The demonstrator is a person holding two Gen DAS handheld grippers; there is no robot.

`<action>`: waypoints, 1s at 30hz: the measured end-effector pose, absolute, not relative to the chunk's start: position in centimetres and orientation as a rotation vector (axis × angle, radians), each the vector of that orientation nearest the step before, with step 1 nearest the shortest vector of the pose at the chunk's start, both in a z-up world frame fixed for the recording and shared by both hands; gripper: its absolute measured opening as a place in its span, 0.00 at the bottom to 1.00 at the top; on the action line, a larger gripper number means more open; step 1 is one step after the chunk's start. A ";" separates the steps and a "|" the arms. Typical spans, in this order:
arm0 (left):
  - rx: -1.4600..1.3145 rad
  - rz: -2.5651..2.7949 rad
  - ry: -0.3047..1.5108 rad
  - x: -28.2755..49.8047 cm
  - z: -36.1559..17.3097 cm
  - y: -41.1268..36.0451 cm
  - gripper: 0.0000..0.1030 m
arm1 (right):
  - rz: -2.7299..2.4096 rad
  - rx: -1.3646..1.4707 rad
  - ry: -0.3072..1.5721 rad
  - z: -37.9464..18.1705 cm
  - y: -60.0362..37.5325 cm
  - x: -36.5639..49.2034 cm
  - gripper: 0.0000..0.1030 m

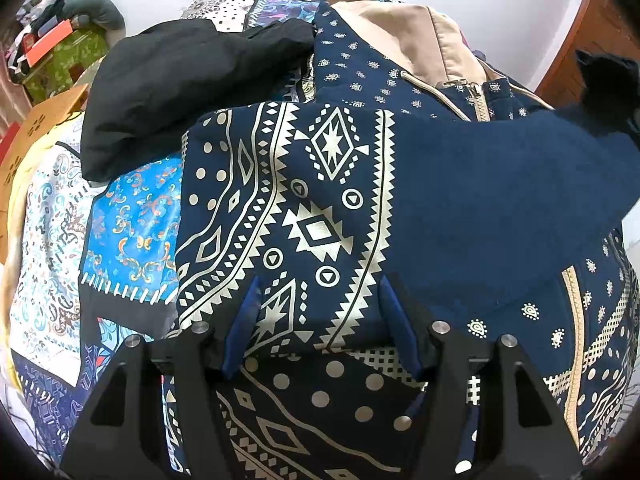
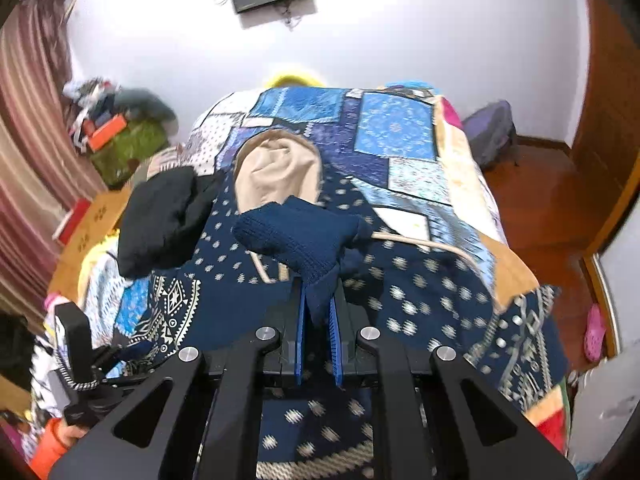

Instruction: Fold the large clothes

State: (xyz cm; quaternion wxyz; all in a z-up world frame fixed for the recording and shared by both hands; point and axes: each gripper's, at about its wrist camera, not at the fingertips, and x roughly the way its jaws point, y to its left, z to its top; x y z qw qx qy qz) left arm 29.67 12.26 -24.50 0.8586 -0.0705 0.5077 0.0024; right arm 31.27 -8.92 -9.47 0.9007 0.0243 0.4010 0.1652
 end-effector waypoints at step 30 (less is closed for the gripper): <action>-0.153 0.056 1.020 31.2 -19.7 11.6 0.71 | 0.100 0.316 0.921 -13.1 -25.8 26.9 0.30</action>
